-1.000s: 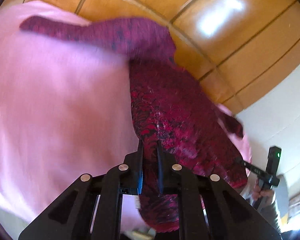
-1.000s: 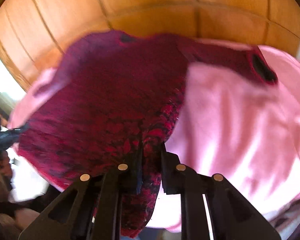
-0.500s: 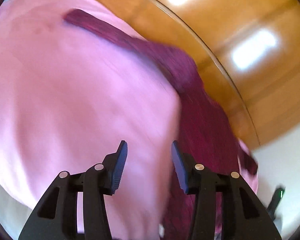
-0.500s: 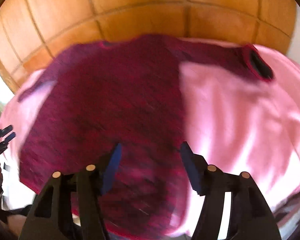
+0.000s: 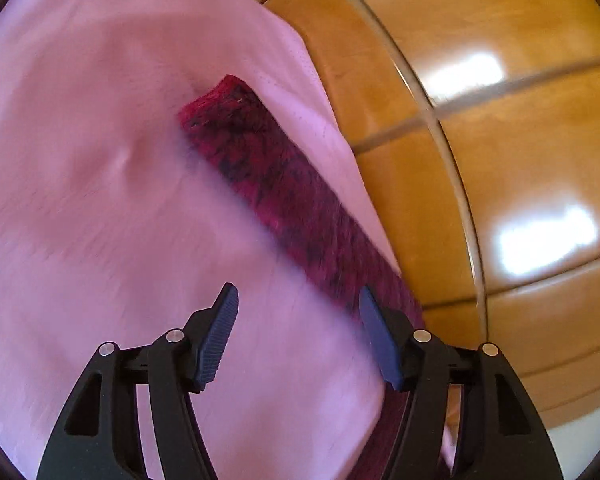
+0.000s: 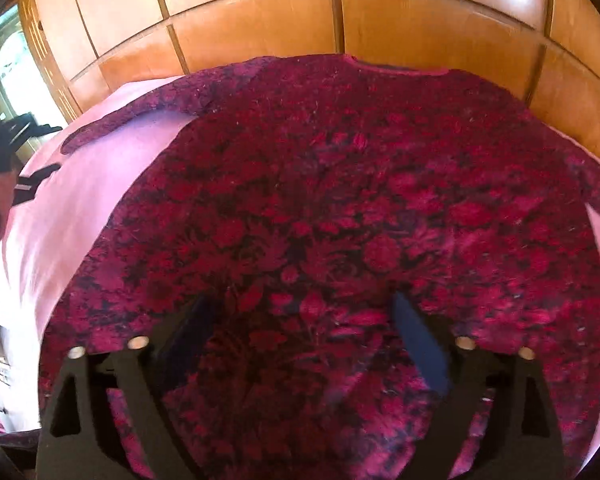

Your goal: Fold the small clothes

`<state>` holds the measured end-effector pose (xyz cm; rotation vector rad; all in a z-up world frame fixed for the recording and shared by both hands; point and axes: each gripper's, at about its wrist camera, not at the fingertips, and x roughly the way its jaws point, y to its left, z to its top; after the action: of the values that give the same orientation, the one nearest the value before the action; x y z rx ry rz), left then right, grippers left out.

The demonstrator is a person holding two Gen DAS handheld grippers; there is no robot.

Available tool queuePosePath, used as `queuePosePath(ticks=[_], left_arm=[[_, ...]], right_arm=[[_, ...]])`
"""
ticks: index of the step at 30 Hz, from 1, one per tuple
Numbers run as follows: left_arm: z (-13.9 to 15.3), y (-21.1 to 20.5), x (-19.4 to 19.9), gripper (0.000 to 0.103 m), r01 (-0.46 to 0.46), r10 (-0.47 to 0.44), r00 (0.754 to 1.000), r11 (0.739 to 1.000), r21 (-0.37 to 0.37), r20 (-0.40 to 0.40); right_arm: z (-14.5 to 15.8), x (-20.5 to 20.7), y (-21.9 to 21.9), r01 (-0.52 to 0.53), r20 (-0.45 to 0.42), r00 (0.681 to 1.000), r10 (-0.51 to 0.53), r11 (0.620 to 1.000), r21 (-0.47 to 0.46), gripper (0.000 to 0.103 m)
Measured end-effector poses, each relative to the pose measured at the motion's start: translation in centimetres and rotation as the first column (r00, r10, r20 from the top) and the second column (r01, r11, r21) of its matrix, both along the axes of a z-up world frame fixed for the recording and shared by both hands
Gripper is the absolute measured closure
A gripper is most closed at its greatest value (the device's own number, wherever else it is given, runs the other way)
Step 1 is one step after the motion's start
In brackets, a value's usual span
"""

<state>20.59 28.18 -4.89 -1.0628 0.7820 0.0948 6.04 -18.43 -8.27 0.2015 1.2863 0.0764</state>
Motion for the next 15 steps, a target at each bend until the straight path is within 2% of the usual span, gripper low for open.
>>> queuePosePath(ticks=[4,6,7,8,12,14,15], left_arm=[[-1.8,1.2,3.5,0.042,-0.055,0.054,0.998,0.998,-0.039,-0.039],[-2.3,2.2,4.7,0.059,-0.084,0.083,0.996,0.996,-0.043,-0.036],[-2.3,2.4,5.5,0.085,-0.078,0.076,0.996,0.997,-0.028,-0.042],[-2.0,2.4,6.0,0.092,-0.073,0.073,0.996,0.997,0.001,-0.048],[2.6,3.3,4.5,0.094,-0.117,0.109,0.992,0.979,0.165,0.057],[4.1,3.3,4.2,0.094,-0.129,0.111,0.991,0.955,0.266,0.080],[4.3,2.9,5.4,0.094,-0.122,0.106,0.992,0.926,0.358,0.064]], right_arm=[[-0.7,0.1,-0.1,-0.009,-0.007,1.000,0.009,1.000,0.021,0.002],[-1.0,0.7,-0.3,-0.008,-0.014,1.000,0.009,0.999,0.039,0.002],[-1.1,0.8,-0.5,-0.012,-0.013,1.000,0.013,0.999,0.043,0.002],[-1.2,0.9,-0.4,-0.022,-0.010,1.000,0.023,0.999,0.039,0.002],[-0.9,0.5,0.3,-0.043,-0.014,0.999,0.043,0.999,0.007,0.002],[-1.0,0.4,0.7,-0.052,-0.017,0.999,0.052,0.999,-0.005,0.002],[-1.0,0.4,0.8,-0.053,-0.017,0.998,0.053,0.999,-0.009,0.002]])
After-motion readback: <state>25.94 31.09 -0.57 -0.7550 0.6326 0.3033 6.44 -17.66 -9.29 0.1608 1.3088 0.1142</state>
